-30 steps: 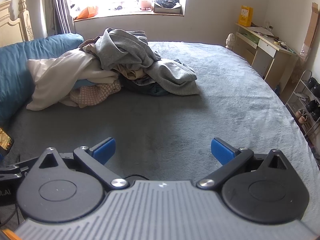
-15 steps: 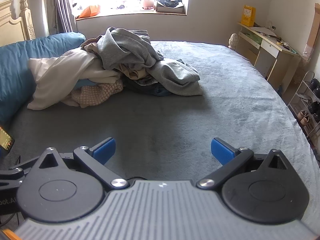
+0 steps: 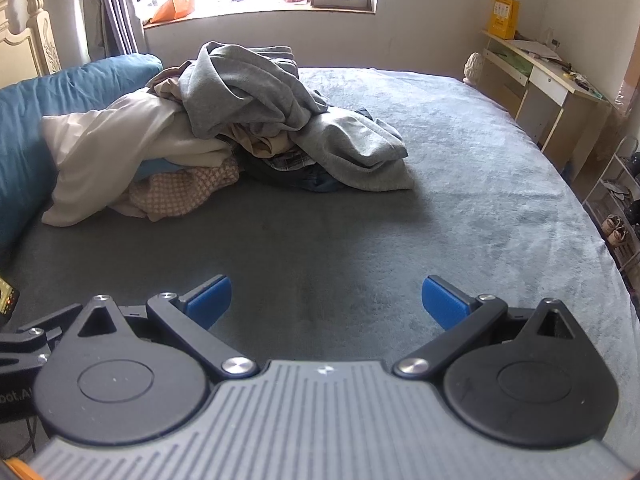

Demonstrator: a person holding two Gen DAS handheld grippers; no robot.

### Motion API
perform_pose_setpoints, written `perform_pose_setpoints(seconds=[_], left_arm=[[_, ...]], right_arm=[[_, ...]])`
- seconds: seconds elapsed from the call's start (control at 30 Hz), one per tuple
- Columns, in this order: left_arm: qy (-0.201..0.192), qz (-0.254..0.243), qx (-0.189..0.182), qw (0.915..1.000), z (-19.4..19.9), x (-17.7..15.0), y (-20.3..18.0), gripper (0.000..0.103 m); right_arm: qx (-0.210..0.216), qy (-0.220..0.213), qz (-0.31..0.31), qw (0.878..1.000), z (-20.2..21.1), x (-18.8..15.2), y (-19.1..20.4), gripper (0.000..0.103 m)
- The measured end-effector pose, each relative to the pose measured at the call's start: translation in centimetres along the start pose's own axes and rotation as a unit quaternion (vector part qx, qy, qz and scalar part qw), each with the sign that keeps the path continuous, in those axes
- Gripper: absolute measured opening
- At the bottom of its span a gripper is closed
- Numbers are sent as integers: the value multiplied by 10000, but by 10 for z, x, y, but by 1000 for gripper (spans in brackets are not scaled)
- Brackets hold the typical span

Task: Fold clothes

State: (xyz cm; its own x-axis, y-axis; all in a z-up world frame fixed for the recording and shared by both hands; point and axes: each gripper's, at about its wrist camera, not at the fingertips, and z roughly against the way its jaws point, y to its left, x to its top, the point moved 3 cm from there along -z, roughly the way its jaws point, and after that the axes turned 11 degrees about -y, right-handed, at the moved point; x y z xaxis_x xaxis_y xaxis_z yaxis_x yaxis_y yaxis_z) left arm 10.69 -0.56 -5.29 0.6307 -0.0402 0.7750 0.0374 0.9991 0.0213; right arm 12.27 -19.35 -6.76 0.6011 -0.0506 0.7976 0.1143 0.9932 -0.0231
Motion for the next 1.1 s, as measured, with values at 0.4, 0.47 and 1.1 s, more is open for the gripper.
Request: perform_pose_setpoints(seconds=[0.4,0.47,1.1], left_arm=[[-95,-243,-55,9996,-93,39,-3,103],[-84,-272,-96,9995,-108,42,-4,103],[-1367,-309,-518,9888,-233,106,1,95]], right_arm=[[133,118,-153,9997,-91,32,6,102],[128,150,-127,9997,-107,36,8,102],[882,-1133,-319,9891,-224,81,-18,102]])
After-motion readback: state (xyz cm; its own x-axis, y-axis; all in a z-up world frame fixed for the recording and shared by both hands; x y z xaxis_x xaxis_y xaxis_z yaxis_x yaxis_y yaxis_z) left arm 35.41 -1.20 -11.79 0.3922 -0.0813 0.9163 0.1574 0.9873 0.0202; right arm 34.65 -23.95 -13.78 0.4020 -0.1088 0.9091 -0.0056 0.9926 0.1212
